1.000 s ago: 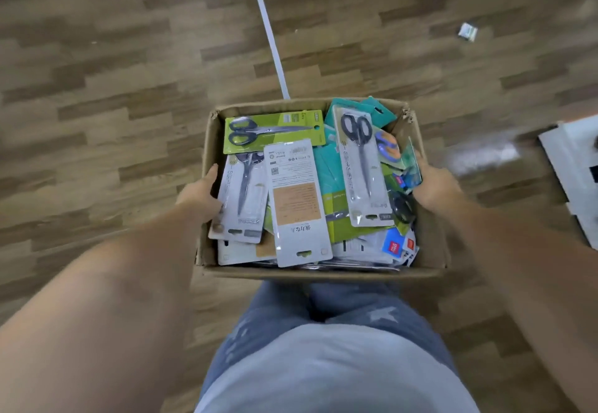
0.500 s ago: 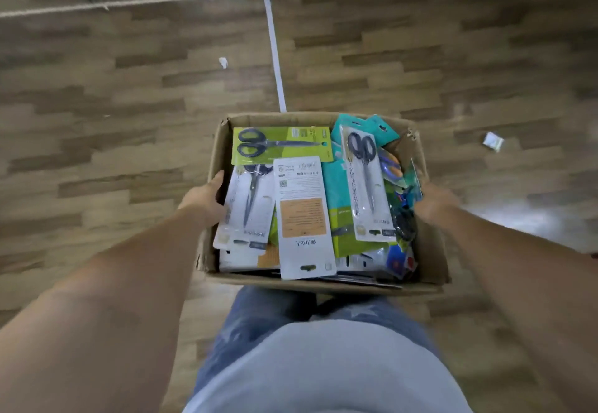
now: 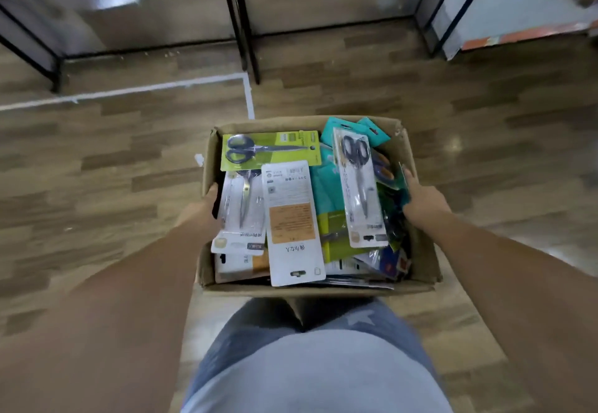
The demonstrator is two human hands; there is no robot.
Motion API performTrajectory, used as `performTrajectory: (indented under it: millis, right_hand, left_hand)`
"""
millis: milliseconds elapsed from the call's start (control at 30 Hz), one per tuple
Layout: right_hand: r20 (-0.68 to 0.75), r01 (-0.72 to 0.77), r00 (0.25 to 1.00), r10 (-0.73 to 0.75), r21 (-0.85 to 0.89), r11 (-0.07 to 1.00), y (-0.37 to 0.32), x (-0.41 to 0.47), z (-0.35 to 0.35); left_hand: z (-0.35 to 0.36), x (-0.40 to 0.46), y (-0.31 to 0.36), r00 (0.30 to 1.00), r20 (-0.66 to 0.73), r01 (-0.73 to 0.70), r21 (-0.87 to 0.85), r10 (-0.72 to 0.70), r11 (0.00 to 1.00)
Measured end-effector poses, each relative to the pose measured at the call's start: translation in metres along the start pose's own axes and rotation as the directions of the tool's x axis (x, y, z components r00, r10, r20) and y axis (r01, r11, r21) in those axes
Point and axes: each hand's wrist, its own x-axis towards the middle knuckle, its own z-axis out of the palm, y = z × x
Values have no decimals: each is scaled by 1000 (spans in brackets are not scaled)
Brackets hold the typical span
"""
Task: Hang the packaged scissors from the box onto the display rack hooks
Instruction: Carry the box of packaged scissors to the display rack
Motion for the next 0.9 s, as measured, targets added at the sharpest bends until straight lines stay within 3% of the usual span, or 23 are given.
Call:
performTrajectory:
  millis: [233, 400, 567, 800, 900]
  right_hand:
    - [-26, -26, 999, 27, 28, 999, -26, 165, -136]
    - [4, -36, 999, 36, 30, 999, -38, 270, -189]
    - [-51, -33, 998, 39, 103, 994, -40, 386, -251]
    - [9, 42, 999, -42, -25, 999, -32, 548, -311]
    - [48, 56, 997, -54, -36, 998, -27, 617, -314]
  left_hand:
    - [-103, 138, 119, 999, -54, -7, -77, 3, 997]
    - [-150, 239, 187, 996, -30, -77, 65, 79, 995]
    - [-208, 348, 268, 991, -36, -131, -45, 129, 990]
    - [-216, 477, 346, 998, 12, -62, 64, 62, 996]
    - [-206, 531, 375, 1000, 27, -9, 24, 8, 1000]
